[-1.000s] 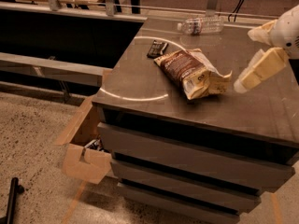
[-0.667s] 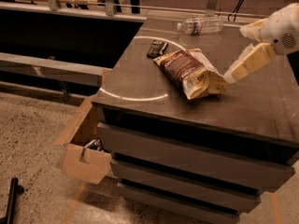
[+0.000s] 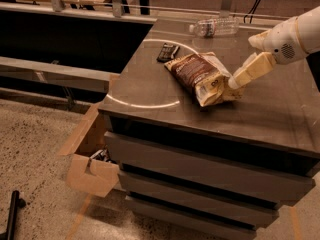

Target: Pick brown chip bag

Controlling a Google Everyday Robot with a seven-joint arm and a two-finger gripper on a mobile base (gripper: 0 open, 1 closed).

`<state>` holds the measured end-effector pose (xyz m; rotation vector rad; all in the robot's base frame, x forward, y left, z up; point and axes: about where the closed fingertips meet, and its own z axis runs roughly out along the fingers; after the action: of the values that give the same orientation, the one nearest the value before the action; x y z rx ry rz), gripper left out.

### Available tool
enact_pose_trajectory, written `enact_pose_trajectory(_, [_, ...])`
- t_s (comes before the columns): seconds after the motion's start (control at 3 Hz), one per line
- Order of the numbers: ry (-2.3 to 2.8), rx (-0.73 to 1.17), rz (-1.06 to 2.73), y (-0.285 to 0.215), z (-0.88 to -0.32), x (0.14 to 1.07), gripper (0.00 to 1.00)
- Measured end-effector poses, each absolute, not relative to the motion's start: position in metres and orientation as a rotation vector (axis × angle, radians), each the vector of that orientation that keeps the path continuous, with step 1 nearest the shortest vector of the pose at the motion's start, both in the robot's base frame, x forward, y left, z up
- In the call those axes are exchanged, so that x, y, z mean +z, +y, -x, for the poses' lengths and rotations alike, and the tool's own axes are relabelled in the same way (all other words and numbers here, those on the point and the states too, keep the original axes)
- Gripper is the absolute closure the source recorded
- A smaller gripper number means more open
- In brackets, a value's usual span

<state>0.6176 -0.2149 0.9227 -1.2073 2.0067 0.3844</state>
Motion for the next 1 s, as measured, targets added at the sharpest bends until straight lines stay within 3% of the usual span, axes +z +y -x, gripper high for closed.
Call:
enact_pose_trajectory(0.33, [2.018, 0.415, 1.193, -0.223, -0.608, 0.905, 0.00])
enact_pose_trajectory(0.67, [2.015, 0.461, 1.212, -0.232, -0.598, 0.888, 0.15])
enact_pose_trajectory(1.0, [2.014, 0.497, 1.260, -0.240, -0.587, 0.875, 0.38])
